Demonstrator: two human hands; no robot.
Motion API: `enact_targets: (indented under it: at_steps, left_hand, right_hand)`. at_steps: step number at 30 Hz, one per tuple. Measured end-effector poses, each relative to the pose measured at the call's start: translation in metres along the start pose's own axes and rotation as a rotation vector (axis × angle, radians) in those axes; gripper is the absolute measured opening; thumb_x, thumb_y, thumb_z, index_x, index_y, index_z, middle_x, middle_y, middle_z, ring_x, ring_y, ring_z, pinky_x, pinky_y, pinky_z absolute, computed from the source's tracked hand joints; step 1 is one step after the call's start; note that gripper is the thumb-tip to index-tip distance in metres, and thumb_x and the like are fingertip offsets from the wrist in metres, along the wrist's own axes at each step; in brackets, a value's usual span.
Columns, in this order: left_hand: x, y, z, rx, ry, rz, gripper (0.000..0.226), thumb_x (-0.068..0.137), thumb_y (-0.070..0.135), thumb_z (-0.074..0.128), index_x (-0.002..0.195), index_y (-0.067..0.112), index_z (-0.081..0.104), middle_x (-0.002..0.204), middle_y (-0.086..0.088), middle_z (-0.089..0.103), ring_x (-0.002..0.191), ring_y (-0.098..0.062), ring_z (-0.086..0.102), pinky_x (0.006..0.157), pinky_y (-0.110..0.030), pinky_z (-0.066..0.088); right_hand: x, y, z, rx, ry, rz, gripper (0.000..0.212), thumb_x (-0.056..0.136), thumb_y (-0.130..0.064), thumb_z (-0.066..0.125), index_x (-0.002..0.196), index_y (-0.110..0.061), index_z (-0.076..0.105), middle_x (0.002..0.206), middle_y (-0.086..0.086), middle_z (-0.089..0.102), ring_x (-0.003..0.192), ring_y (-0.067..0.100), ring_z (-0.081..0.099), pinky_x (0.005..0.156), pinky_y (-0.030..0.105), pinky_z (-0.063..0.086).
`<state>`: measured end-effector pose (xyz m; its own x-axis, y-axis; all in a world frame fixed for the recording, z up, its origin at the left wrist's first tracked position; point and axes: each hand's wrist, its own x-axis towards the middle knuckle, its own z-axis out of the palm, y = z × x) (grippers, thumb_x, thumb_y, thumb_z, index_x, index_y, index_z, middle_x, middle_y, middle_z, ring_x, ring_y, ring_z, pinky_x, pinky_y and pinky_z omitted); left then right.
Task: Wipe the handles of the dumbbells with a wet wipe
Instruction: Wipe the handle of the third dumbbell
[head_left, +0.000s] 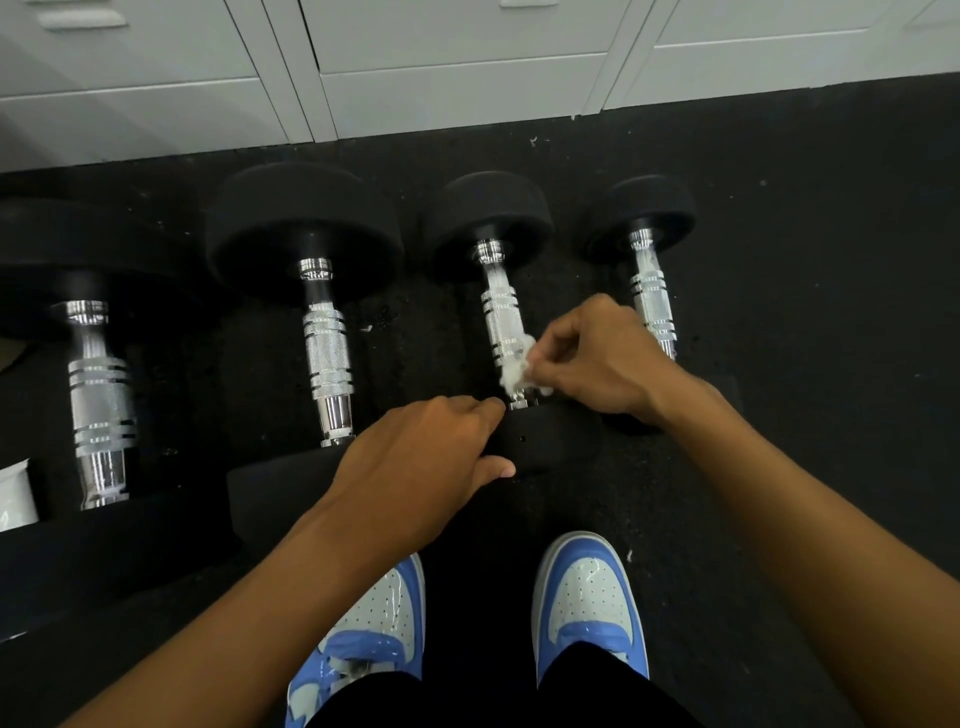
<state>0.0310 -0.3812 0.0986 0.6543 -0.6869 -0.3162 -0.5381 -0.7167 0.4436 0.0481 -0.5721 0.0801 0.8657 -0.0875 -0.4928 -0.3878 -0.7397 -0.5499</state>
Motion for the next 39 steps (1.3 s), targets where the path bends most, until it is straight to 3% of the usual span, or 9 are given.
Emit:
enact_targets:
  at_steps: [8,13,19,24,28,32,34,36,39]
  left_hand:
    - [0.001,0.000,0.000,0.002,0.002,0.000,0.051,0.093,0.053,0.042,0.135,0.025,0.041,0.128,0.007,0.055,0.111,-0.016,0.056,0.089,-0.029,0.047]
    - [0.001,-0.001,0.001,-0.005,0.007,0.006,0.050,0.093,0.052,0.042,0.134,0.024,0.042,0.127,0.006,0.056,0.110,-0.016,0.057,0.089,-0.031,0.047]
    - [0.001,-0.001,0.001,-0.002,0.003,0.014,0.052,0.093,0.052,0.042,0.137,0.025,0.039,0.129,0.006,0.055,0.111,-0.016,0.056,0.090,-0.031,0.047]
    - [0.001,-0.001,0.001,-0.004,0.010,0.012,0.050,0.094,0.052,0.042,0.135,0.024,0.041,0.127,0.005,0.056,0.110,-0.017,0.057,0.089,-0.032,0.048]
    - [0.001,-0.003,0.002,-0.003,0.017,0.019,0.049,0.094,0.052,0.041,0.135,0.024,0.040,0.127,0.006,0.056,0.109,-0.016,0.057,0.088,-0.030,0.048]
    - [0.001,-0.001,0.001,-0.023,0.013,0.025,0.051,0.095,0.052,0.040,0.138,0.025,0.038,0.130,0.007,0.054,0.112,-0.014,0.056,0.090,-0.028,0.047]
    - [0.001,-0.001,0.001,-0.030,0.020,0.031,0.053,0.095,0.051,0.040,0.141,0.025,0.035,0.132,0.007,0.053,0.113,-0.013,0.055,0.090,-0.027,0.046]
    - [0.002,-0.001,0.002,-0.031,0.024,0.032,0.053,0.095,0.051,0.040,0.140,0.025,0.036,0.132,0.006,0.053,0.112,-0.013,0.055,0.090,-0.027,0.046]
    - [0.002,-0.001,0.002,-0.028,0.019,0.032,0.053,0.095,0.051,0.040,0.140,0.024,0.036,0.132,0.006,0.053,0.113,-0.013,0.055,0.090,-0.026,0.046]
  right_hand:
    - [0.015,0.006,-0.001,-0.117,-0.185,0.110,0.006,0.074,-0.016,0.074,0.070,-0.021,0.073,0.076,-0.001,0.071,0.072,0.006,0.063,0.059,0.016,0.044]
    - [0.007,0.008,-0.007,0.086,-0.137,0.074,0.004,0.069,-0.012,0.076,0.069,-0.016,0.074,0.069,0.001,0.073,0.071,0.013,0.069,0.069,0.027,0.055]
    - [0.016,0.013,0.002,0.072,-0.193,0.149,0.010,0.067,-0.006,0.073,0.064,-0.016,0.071,0.061,0.000,0.068,0.056,0.008,0.059,0.057,0.022,0.048]
    - [0.042,0.018,0.004,0.661,-0.403,0.339,0.027,0.081,0.018,0.047,0.103,0.008,0.059,0.089,0.017,0.061,0.078,0.019,0.060,0.072,0.026,0.055]
    - [0.053,0.016,-0.003,0.863,-0.401,0.347,0.027,0.084,0.019,0.039,0.090,0.003,0.060,0.085,0.013,0.063,0.076,0.017,0.063,0.068,0.023,0.057]
    - [0.073,0.000,0.003,1.101,-0.090,0.310,0.029,0.082,0.022,0.038,0.079,0.002,0.059,0.077,0.012,0.064,0.072,0.017,0.064,0.064,0.024,0.055]
    - [0.081,-0.011,0.006,1.184,-0.018,0.296,0.030,0.080,0.022,0.035,0.069,0.001,0.054,0.056,0.006,0.061,0.060,0.016,0.064,0.062,0.026,0.053]
    - [0.081,-0.018,0.010,1.270,-0.075,0.318,0.030,0.084,0.017,0.030,0.068,0.000,0.049,0.041,0.002,0.053,0.061,0.023,0.066,0.067,0.031,0.054]
    - [0.071,-0.014,0.013,1.313,-0.230,0.326,0.025,0.087,0.011,0.028,0.084,0.000,0.051,0.049,0.004,0.057,0.086,0.027,0.066,0.076,0.033,0.053]
